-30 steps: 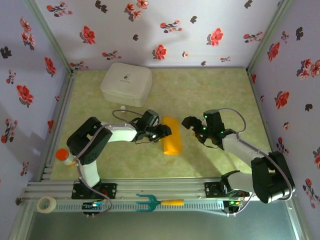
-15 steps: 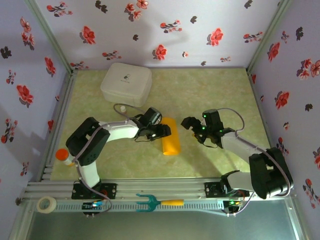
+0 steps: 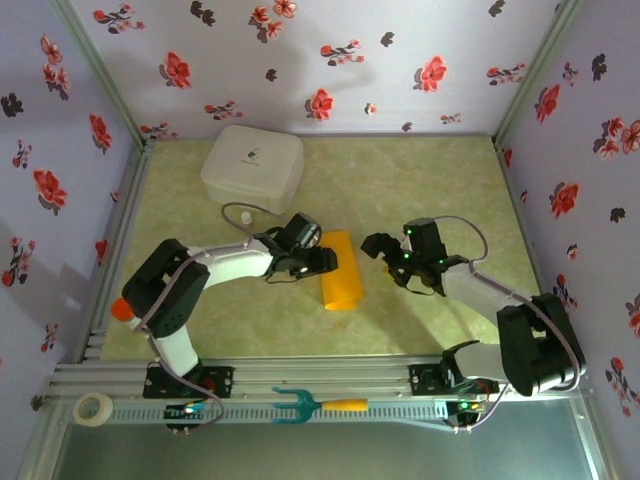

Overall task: Fold a paper plane with a square sheet of paper (pick it up from the middle)
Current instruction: Hold the square sheet of paper at the center of the table.

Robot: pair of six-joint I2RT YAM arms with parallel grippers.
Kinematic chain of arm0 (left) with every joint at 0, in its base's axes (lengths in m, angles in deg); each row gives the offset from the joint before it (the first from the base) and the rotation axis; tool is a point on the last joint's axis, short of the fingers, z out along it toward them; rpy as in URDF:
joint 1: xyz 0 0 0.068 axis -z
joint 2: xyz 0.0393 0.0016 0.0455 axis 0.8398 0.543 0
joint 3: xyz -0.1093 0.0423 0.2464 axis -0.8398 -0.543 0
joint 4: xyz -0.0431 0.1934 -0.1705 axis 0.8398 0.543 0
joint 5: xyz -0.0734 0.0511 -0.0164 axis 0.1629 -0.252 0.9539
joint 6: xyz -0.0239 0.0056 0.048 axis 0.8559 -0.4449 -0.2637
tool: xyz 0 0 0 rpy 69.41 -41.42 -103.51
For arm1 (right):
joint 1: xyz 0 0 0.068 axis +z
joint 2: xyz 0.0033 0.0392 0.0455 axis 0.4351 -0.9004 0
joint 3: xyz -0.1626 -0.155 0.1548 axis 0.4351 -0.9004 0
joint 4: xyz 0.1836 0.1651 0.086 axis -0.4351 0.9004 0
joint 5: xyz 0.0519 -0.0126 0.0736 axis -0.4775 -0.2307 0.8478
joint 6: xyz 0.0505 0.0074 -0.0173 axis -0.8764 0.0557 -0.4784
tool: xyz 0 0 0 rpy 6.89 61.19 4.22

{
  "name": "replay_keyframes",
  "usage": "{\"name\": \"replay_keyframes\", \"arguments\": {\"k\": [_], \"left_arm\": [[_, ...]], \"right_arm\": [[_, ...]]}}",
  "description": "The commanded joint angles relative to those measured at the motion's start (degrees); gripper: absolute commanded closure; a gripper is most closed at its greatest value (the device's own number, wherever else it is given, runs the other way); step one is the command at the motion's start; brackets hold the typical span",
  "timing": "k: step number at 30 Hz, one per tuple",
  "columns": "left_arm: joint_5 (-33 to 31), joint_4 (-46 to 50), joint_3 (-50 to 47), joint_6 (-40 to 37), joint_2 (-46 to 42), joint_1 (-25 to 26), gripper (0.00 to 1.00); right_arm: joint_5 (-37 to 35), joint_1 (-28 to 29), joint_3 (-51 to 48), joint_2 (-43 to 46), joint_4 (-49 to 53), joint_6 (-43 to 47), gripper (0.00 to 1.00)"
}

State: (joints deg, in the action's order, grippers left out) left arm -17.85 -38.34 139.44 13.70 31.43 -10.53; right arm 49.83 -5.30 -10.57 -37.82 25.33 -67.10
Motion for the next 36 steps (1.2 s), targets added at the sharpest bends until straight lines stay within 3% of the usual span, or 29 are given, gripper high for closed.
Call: {"name": "replay_keyframes", "arguments": {"k": [1,23,36], "left_arm": [[0.1,1.9,-0.4,-2.0,-0.3,-0.7,0.43],[1.5,6.1,1.4,-4.7,2.5,-1.1,0.44],[0.9,7.3,2.3,-5.2,3.9,-1.1,0.45]], "right_arm": [[0.9,-0.3,-0.6,1.9,-1.3,-0.3,0.06],[1.1,-0.3,-1.0,1.4,-1.8,-1.0,0.06],[2.4,0.2,-1.3,-1.4,-4.9,-2.4,0.15]]}}
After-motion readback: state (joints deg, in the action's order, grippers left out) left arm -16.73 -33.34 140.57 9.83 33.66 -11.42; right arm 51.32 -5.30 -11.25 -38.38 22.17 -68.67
